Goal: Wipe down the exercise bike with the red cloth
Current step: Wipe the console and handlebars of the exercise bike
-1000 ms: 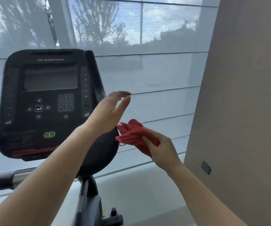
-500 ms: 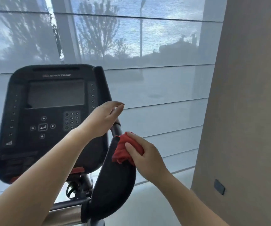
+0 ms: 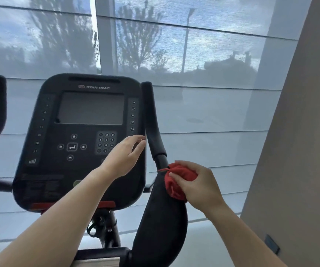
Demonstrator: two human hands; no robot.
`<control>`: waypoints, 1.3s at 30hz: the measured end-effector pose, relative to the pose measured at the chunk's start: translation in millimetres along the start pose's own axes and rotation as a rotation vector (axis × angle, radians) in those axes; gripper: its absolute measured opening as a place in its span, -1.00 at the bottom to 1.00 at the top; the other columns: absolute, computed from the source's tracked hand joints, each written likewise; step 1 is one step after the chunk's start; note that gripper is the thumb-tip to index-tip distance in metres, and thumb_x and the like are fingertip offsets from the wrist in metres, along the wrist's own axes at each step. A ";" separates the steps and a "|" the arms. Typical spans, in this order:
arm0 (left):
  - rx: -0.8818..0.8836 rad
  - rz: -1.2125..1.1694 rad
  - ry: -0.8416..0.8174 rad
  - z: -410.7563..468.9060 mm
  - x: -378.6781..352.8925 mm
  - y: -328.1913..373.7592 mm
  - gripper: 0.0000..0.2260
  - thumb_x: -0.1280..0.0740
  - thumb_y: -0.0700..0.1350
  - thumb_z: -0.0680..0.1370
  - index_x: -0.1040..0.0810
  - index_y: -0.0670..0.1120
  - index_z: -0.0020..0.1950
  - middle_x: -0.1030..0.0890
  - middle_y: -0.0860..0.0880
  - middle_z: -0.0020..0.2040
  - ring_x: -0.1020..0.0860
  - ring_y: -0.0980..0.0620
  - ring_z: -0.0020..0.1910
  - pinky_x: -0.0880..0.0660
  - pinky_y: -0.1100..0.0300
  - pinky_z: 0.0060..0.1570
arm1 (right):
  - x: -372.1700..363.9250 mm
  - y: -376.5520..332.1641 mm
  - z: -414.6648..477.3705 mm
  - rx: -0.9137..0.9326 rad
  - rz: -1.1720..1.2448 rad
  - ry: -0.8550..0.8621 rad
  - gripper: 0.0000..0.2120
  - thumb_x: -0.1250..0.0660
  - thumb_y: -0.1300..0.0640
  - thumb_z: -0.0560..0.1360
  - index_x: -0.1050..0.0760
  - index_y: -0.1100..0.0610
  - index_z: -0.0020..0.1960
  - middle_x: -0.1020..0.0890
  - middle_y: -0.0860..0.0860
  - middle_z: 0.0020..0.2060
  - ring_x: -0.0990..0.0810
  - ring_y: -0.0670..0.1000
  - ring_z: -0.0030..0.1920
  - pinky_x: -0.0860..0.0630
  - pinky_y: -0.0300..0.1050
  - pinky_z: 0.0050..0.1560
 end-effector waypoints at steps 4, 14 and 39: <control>0.051 0.001 -0.021 -1.2 2.5 -12.0 -0.63 -0.07 0.09 0.63 -0.40 -0.01 0.37 -0.50 0.01 0.27 -0.44 0.09 0.24 -0.27 0.27 0.17 | 10.8 -13.9 19.6 0.101 -0.042 0.132 -0.73 -0.49 0.19 0.36 -0.59 -0.16 -0.11 -0.64 -0.32 -0.20 -0.58 -0.34 -0.10 -0.47 -0.44 0.00; 0.075 -0.024 -0.028 -2.2 4.1 -18.5 -0.63 -0.07 0.10 0.63 -0.40 0.00 0.37 -0.49 0.00 0.30 -0.42 0.09 0.27 -0.26 0.28 0.18 | 5.1 -45.5 59.2 0.223 -0.045 0.216 -0.69 -0.46 0.17 0.39 -0.56 -0.15 0.04 -0.58 -0.33 -0.12 -0.55 -0.31 -0.03 -0.45 -0.39 0.07; -0.055 0.083 -0.108 8.6 22.0 -4.9 -0.60 -0.15 0.17 0.58 -0.40 0.04 0.36 -0.47 0.08 0.30 -0.43 0.14 0.25 -0.34 0.24 0.23 | -33.0 -71.0 93.9 0.392 -0.161 0.254 -0.71 -0.46 0.18 0.40 -0.58 0.00 0.10 -0.59 -0.21 -0.09 -0.52 -0.26 -0.07 -0.28 -0.64 -0.02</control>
Point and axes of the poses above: each hand's wrist, its own z-axis towards the middle knuckle, its own x-axis out of the back of the hand, y = z × x, the point moved 5 cm from there along z, towards the middle knuckle
